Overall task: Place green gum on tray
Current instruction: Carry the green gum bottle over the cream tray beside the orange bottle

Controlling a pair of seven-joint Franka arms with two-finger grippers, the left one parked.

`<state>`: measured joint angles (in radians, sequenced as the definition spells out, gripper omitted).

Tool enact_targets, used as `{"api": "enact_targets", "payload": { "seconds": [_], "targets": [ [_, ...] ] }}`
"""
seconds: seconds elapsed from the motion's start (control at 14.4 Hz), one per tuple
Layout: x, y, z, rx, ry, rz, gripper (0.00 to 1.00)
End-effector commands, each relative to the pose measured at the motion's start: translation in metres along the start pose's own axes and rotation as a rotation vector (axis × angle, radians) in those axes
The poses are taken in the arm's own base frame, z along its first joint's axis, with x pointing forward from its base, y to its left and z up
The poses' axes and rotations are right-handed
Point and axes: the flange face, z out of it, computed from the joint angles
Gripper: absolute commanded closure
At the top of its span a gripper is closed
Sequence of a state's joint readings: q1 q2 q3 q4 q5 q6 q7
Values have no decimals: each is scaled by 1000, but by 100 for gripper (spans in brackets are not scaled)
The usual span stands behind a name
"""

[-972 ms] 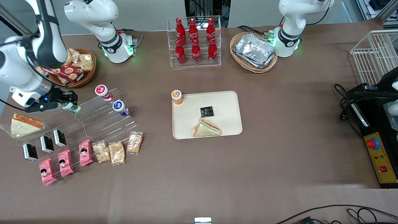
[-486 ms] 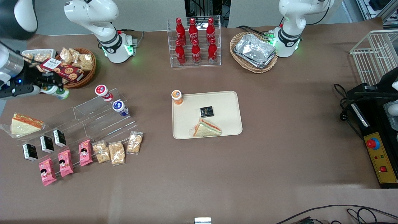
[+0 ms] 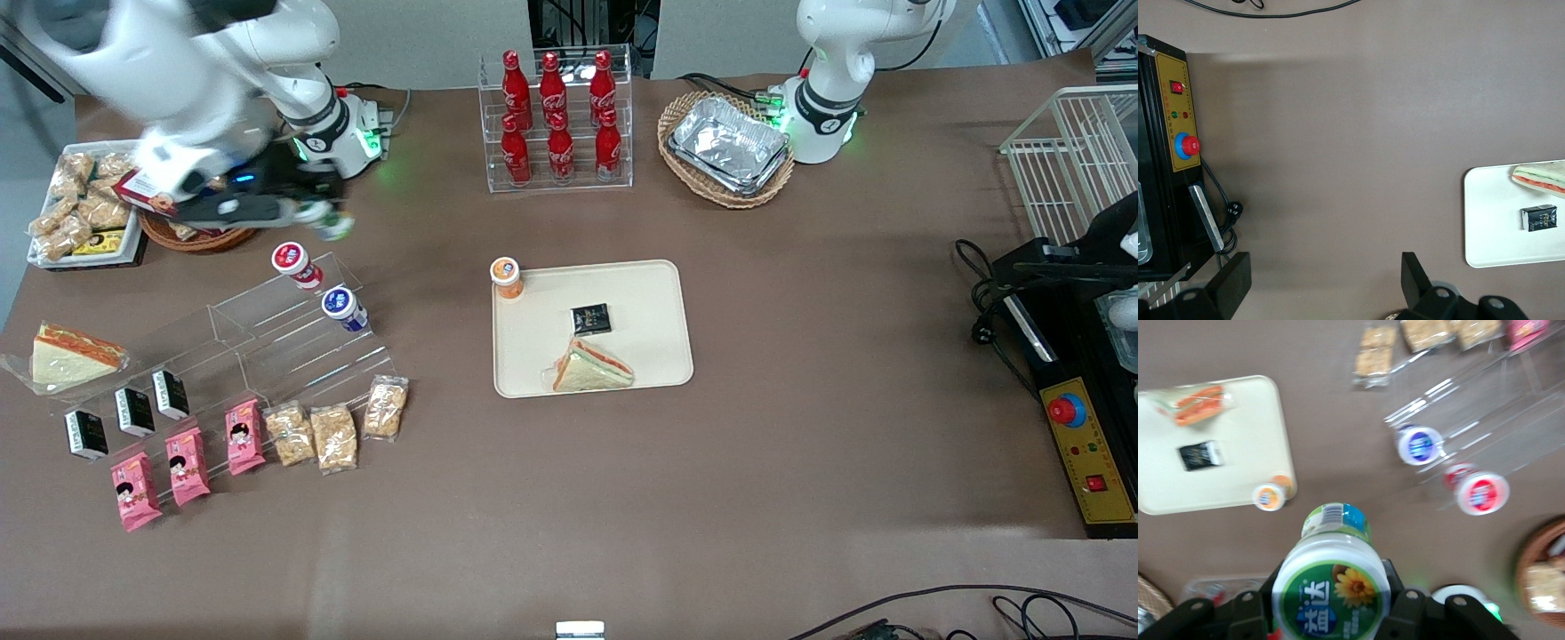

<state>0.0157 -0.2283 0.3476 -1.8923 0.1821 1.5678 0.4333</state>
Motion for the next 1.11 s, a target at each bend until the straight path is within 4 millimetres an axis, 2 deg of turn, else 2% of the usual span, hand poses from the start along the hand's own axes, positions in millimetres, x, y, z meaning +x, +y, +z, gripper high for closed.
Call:
{"api": "enact_targets", "payload": {
  "seconds": [0.0, 0.07, 0.14, 0.35, 0.49, 0.76, 1.04],
  "targets": [
    [-16, -104, 34, 41, 31, 111, 81],
    [-19, -129, 49, 55, 28, 124, 81],
    [-19, -145, 63, 69, 19, 141, 81],
    [-16, -181, 105, 76, 14, 155, 81],
    [-20, -205, 140, 37, 21, 144, 81],
    [-18, -236, 220, -8, 36, 169, 81],
    [-17, -251, 279, -38, 51, 173, 81]
  ]
}}
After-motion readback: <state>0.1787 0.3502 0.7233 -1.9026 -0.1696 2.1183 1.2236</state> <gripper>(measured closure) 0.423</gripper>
